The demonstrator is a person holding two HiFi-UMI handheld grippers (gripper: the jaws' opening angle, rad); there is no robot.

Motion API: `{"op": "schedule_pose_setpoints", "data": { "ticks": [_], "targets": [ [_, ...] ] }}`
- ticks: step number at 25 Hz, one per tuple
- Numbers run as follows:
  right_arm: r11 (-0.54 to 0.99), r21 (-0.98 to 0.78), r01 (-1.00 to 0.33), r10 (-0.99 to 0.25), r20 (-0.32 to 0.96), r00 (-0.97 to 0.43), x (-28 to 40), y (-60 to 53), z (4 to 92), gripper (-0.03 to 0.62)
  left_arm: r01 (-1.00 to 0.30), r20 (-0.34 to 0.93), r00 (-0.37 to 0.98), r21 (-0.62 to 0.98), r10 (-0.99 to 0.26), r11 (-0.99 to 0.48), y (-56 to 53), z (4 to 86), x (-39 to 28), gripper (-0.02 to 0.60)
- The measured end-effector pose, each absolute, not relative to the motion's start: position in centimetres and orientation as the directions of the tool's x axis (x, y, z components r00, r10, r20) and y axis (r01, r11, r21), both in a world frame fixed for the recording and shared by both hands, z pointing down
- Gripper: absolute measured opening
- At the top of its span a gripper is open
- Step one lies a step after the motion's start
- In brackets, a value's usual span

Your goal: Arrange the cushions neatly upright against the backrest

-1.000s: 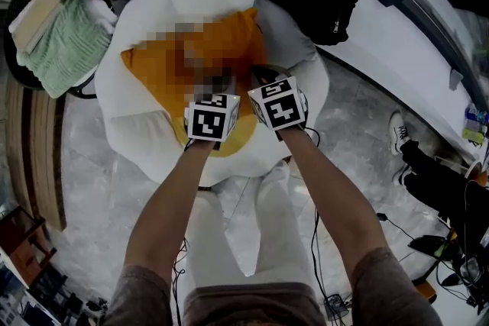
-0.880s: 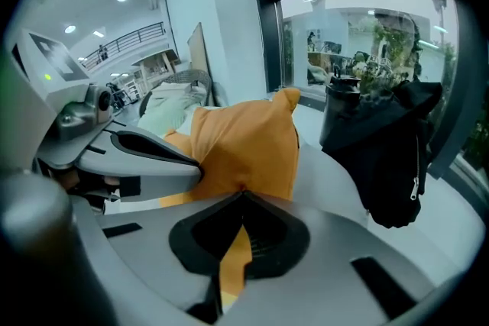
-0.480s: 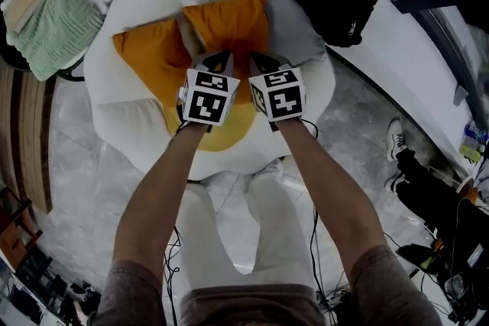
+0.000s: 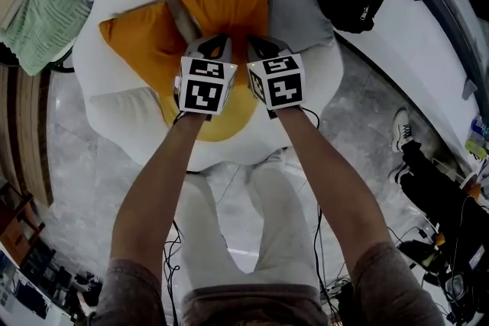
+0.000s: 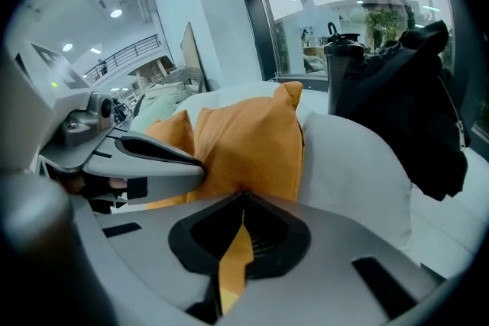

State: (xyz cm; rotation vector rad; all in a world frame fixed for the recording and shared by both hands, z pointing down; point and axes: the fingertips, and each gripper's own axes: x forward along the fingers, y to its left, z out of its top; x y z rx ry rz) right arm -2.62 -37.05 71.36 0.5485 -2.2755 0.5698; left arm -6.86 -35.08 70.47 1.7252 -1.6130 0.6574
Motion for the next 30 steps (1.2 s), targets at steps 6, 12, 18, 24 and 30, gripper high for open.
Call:
{"op": "schedule_pose_setpoints", "data": {
  "ticks": [6,12,18,24,30],
  "targets": [
    [0.814,-0.207,-0.543,-0.234,0.739,-0.632,-1.9,-37.1,70.6,0.021,-0.987,0.760,0.102,0.158,-0.641,0.030,-34.5,70.0,-6.9,0.031],
    [0.816,-0.202,-0.541,-0.233,0.742,-0.629,-2.2,-36.8,68.9,0.021,-0.985,0.761,0.090,0.163,-0.642,0.055,-33.8,68.2,-7.5,0.005],
    [0.784,-0.250,-0.569,-0.248,0.714,-0.655,-2.8,-35.8,64.9,0.021,-0.980,0.754,0.096,0.187,-0.649,0.073,-32.6,65.0,-7.7,0.005],
    [0.776,-0.275,-0.567,-0.250,0.692,-0.678,-2.6,-34.2,58.4,0.021,-0.957,0.739,0.104,0.255,-0.666,0.134,-29.5,58.9,-7.8,0.005],
    [0.756,-0.304,-0.579,-0.264,0.668,-0.696,-1.7,-33.0,51.4,0.021,-0.934,0.732,0.107,0.306,-0.673,0.184,-26.6,52.5,-8.1,0.005]
  ]
}}
